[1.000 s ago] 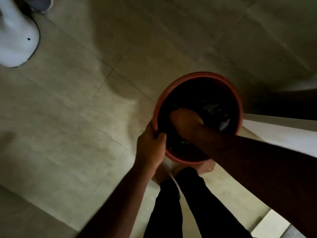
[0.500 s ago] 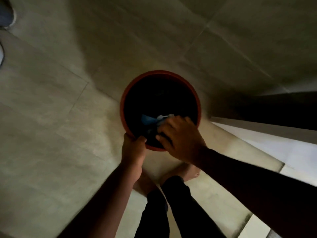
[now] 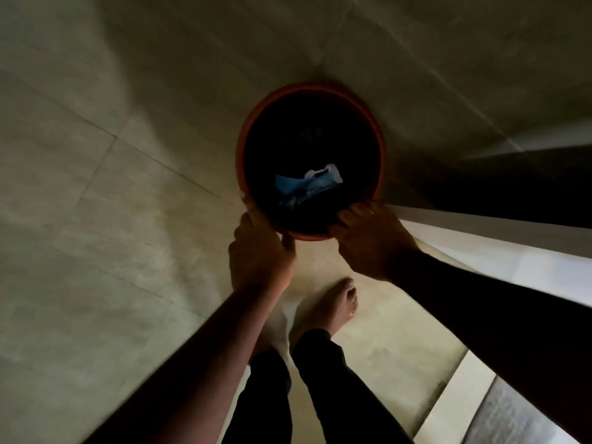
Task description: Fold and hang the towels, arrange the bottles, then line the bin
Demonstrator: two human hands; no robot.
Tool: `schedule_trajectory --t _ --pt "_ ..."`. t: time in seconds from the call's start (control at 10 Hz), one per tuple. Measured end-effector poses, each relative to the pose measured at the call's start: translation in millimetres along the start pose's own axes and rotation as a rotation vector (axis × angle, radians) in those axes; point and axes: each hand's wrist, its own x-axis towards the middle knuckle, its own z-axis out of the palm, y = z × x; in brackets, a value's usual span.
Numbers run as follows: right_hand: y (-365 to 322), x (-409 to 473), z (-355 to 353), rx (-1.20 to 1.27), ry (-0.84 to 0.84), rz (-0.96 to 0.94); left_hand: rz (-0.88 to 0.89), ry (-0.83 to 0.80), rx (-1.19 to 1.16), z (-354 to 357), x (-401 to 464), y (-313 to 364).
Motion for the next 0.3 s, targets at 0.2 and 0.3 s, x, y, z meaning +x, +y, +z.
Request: schedule_trajectory --t 0.2,0.3 --pt "6 -5 -20 0.02 -0.198 0.08 -0.005 -0.249 -0.096 -13 -6 3" --pt "1 -2 -41 0.047 -0.153 0.112 -0.001 -0.231 0.004 -44 -13 -4"
